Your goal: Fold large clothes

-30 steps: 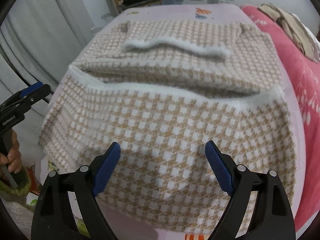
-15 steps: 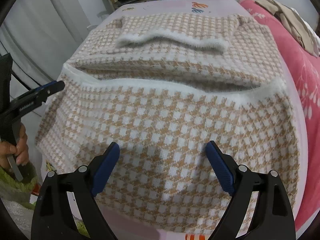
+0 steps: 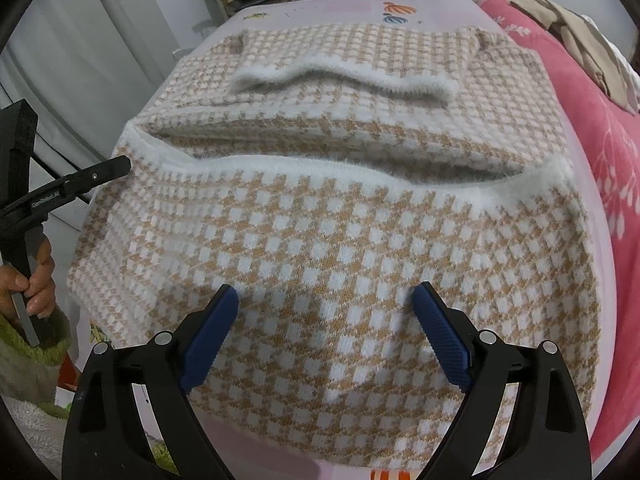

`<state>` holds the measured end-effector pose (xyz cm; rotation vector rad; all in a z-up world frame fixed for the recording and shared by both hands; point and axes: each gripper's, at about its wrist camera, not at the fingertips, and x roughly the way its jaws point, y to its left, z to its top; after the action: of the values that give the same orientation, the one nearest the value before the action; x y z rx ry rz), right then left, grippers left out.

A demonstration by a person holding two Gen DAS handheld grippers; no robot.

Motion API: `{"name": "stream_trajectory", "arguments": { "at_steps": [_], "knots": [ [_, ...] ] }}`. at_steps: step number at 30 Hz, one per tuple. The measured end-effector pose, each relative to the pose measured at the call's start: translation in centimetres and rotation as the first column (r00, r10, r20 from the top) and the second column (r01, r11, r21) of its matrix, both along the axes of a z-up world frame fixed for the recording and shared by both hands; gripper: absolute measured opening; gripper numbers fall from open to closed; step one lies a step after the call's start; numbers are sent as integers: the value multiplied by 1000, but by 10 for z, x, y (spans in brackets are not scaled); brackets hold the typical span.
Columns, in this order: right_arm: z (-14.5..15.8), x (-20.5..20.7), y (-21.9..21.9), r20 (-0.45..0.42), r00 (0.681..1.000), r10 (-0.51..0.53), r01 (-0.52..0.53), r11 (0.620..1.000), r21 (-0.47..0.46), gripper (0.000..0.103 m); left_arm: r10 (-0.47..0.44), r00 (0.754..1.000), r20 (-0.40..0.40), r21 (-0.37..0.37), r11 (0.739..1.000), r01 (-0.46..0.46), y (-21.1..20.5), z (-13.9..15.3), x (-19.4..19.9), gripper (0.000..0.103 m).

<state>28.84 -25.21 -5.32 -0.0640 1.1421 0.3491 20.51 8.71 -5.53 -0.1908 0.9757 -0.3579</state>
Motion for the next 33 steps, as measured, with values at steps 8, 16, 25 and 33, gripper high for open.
{"name": "stream_trajectory", "arguments": {
  "at_steps": [8,16,25,33],
  "knots": [
    [-1,-1,0,1,1000,0,0,1000,-3,86,5,997,-72,5,1000,-4,1,-13,22,39],
    [-2,-1,-2,-2,1000,1,-1,1000,1,87,-119,993,-23,-103,988,116,-6,-5,14,38],
    [-2,0,-1,-5,1000,-2,2,1000,4,88,-52,998,-44,178,982,59,-21,-9,14,38],
    [1,1,1,5,1000,0,0,1000,-13,88,-52,999,6,361,931,46,-41,-7,3,35]
  ]
}}
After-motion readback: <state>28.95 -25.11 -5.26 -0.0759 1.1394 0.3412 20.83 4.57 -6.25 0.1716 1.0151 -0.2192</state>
